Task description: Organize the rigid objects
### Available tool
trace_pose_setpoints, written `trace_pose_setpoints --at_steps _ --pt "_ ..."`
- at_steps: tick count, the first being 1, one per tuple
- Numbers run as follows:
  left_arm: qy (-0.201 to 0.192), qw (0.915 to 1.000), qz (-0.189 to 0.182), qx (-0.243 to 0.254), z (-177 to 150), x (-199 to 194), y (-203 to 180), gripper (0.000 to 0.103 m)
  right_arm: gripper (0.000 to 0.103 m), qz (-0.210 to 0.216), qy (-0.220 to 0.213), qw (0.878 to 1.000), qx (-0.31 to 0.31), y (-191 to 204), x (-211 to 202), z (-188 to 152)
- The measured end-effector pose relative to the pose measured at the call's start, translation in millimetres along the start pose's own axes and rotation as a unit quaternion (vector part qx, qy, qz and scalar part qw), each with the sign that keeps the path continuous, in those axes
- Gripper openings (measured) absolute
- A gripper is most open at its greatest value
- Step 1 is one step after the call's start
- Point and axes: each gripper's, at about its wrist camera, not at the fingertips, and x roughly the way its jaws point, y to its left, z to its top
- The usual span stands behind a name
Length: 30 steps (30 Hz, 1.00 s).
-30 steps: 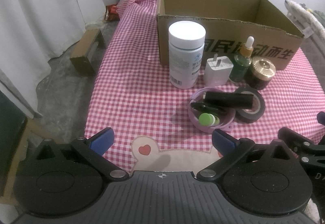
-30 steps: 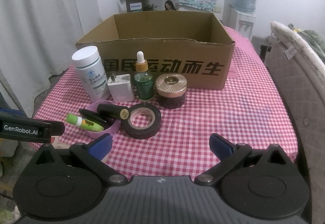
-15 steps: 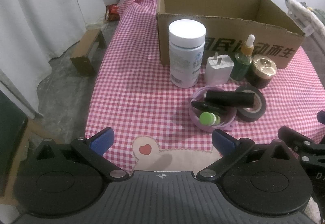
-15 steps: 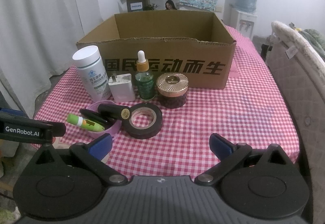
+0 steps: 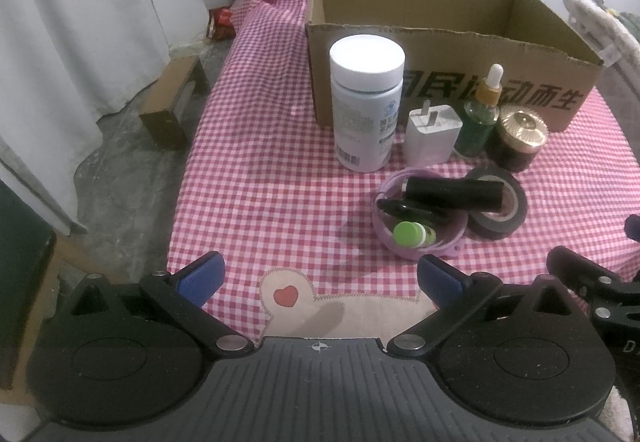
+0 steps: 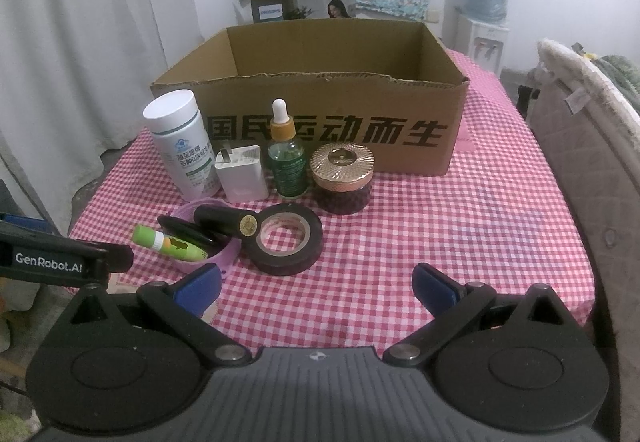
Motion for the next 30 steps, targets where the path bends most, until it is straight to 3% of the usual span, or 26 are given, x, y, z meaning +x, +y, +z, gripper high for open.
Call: trace_pose_setpoints --at_steps 17,30 --pt "0.012 0.9998 0.001 0.016 13 18 -9 0.103 0.103 0.018 0.002 1.0 0.016 -8 17 8" --pt "-0.038 0.9967 -0.053 0.049 16 10 -10 0.102 0.101 0.11 -0.029 0.991 0.073 -41 22 22"
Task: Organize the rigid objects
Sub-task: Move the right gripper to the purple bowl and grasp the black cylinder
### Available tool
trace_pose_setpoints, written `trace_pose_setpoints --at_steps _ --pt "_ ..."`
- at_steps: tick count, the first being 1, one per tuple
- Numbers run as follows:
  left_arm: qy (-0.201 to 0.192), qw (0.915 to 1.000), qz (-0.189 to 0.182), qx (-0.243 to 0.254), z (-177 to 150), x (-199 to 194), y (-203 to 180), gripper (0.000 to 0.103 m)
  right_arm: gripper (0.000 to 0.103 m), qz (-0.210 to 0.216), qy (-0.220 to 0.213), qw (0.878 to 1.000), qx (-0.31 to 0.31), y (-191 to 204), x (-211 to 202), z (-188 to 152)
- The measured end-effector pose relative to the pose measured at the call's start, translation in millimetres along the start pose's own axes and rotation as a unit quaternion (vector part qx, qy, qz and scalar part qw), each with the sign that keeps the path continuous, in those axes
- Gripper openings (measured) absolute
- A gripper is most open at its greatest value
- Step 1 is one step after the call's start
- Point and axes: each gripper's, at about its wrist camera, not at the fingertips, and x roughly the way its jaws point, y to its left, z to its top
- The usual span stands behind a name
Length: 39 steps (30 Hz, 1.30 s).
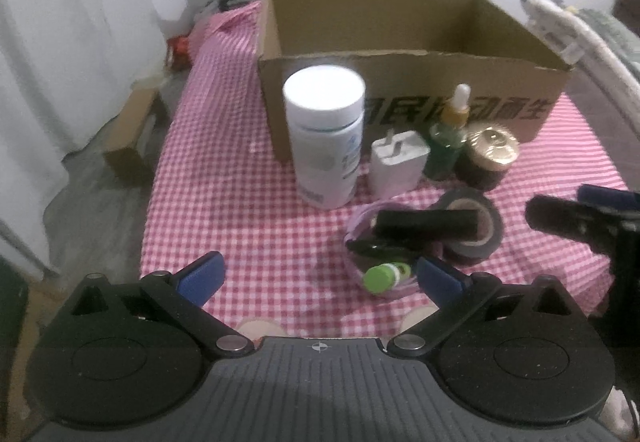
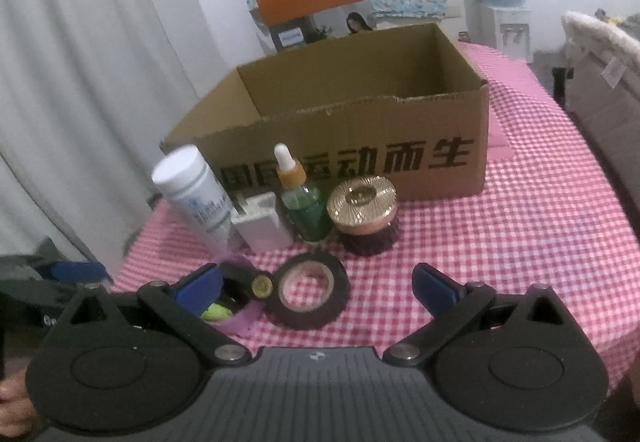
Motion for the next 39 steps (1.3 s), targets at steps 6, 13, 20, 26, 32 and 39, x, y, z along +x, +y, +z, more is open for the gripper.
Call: trace_pose_setpoints --at_steps 6,13,20,26,32,39 --pt "-0.005 0.9992 -0.031 0.024 0 2 -7 0.095 0.08 0.046 0.02 0.998 0.025 -7 6 5" --pt "-0.012 0.9977 -0.046 0.049 1 4 -11 0.078 0.065 0.094 0.052 0.993 0.052 -2 23 5" --pt "0.001 0.9966 -0.064 0.052 10 16 -11 0.065 0.048 0.117 0.086 0.984 0.101 -11 48 2" --pt "0.012 0.9956 -0.076 0.053 17 22 -13 0.06 0.04 0.137 0.104 0.974 0.149 -22 63 -1" --pt "0.023 0.9955 -0.075 0.053 17 27 -15 0.05 0.029 0.158 0.106 0.966 0.175 -28 68 -2" --pt "0.023 0.9954 -0.071 0.06 15 27 -18 0.049 0.026 0.169 0.094 0.965 0.175 -27 66 -4"
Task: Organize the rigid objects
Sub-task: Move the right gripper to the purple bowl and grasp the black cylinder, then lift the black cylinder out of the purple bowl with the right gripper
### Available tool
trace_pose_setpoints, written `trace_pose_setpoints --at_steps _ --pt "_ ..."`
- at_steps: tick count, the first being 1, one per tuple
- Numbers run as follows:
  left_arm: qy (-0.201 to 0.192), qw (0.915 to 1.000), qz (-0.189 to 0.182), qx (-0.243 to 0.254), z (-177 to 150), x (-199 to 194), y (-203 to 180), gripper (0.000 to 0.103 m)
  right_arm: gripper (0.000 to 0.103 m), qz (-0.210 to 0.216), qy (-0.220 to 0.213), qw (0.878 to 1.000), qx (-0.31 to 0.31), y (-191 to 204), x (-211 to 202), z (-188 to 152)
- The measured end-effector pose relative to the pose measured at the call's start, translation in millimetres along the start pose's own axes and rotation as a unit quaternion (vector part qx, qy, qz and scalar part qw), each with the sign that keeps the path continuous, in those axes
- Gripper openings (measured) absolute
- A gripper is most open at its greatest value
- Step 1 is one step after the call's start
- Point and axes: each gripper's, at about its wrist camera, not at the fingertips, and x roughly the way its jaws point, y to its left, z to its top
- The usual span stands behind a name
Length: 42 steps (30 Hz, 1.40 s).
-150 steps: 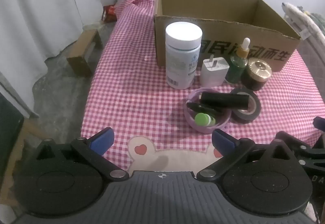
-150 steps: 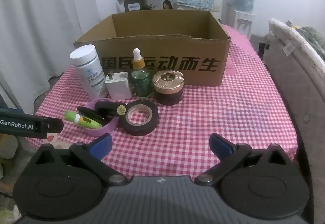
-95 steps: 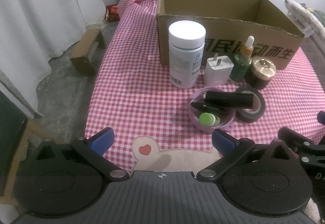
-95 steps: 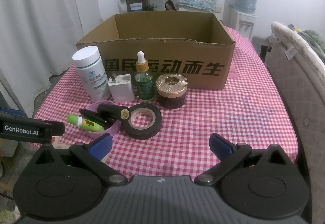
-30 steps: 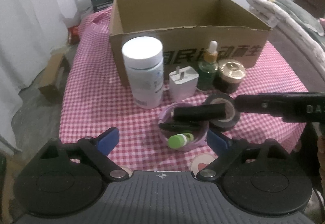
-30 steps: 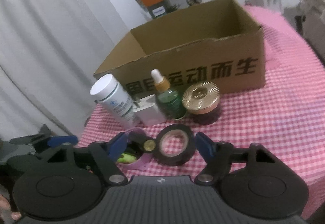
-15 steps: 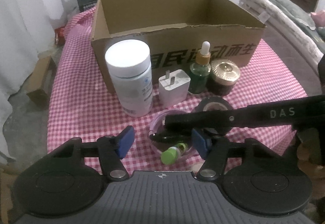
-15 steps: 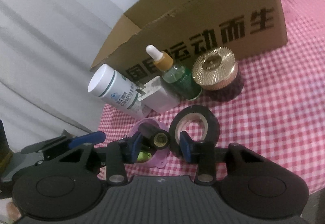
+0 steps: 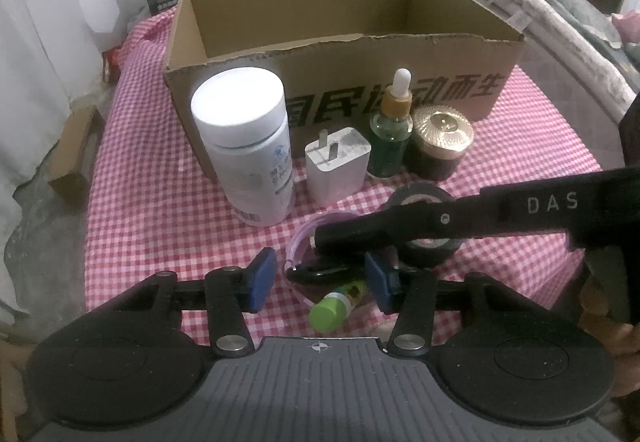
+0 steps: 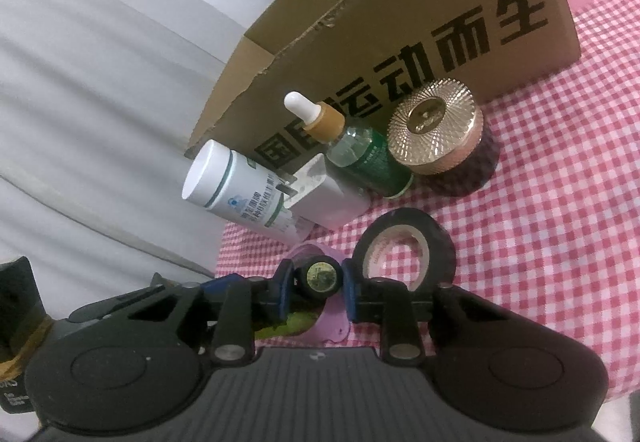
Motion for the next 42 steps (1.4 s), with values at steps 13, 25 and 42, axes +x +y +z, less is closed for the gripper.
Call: trace_pose_setpoints --at_steps 13,25,42 --pt "-0.007 0.9997 0.006 0.023 -3 0 -6 0.049 0.025 0.014 -0.014 1.0 -0.002 2 5 15" --pt "-0.028 0.9962 0.008 0.082 -1 -1 -20 0.05 0.025 0.03 -0.041 0.998 0.026 -13 -17 20" --pt "-0.004 0.9934 0.014 0.114 9 21 -28 0.045 0.038 0.026 -0.017 0.998 0.052 -25 -4 16"
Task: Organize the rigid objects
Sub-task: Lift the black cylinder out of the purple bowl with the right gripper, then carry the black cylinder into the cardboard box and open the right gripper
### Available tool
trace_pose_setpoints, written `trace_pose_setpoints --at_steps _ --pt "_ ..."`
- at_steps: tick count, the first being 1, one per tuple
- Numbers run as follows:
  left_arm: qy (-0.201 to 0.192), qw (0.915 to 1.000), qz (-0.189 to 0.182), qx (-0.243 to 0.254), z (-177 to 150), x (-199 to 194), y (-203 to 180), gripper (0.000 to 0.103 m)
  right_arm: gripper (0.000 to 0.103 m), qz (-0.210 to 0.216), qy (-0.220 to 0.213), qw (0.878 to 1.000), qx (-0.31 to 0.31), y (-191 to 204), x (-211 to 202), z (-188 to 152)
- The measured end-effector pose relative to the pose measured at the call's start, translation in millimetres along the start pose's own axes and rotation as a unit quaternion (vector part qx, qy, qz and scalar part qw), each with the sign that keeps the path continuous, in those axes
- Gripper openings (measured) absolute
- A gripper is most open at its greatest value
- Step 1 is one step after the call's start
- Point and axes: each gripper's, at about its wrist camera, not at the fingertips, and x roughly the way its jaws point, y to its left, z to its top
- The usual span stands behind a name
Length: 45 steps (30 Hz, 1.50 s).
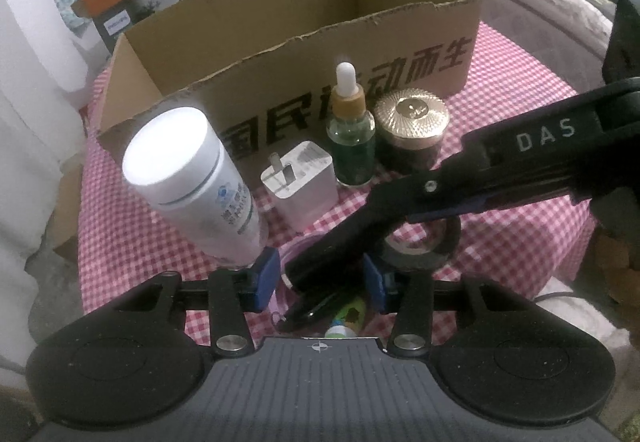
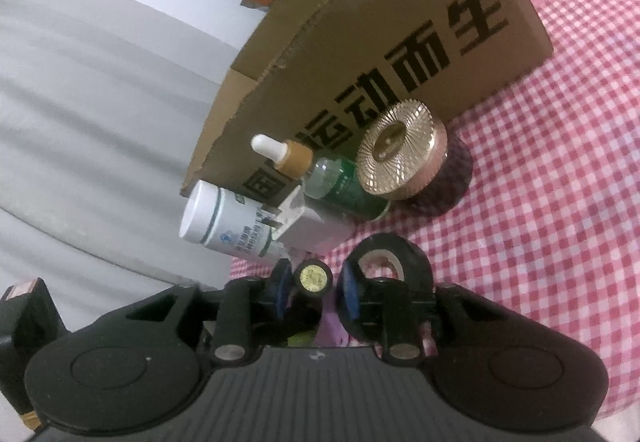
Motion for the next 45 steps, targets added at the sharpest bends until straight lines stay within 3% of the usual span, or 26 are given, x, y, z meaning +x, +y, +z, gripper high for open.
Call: trace_pose_setpoints --at_steps 11,17,27,37,41,45 --pt "0.0 0.9999 -0.014 0.01 5 6 0 0.037 0.039 0.003 0.002 1.0 -0.006 3 19 4" --pt "-0.003 0.9997 -0.015 0.02 7 7 -2 0.033 0.027 0.009 -0.003 1.0 -0.009 7 25 6" --pt "-0.024 0.9994 -0.012 0.02 7 -7 -3 0.027 0.024 -0.002 -0.018 0.997 -0.072 38 19 5" --pt "-0.114 0.9931 0.022 0.016 9 -72 -1 0.025 0.024 -0.016 -0.054 0.977 -0.205 109 -14 -1" --pt "-0.157 0.9867 0.043 0.005 31 -100 10 0.025 0.024 0.01 -0.069 0.962 -0.263 148 -32 13" --pt "-0.173 0.9832 0.054 -0.019 63 -107 29 0.025 0.024 0.03 -0.078 0.947 -0.309 182 -32 42"
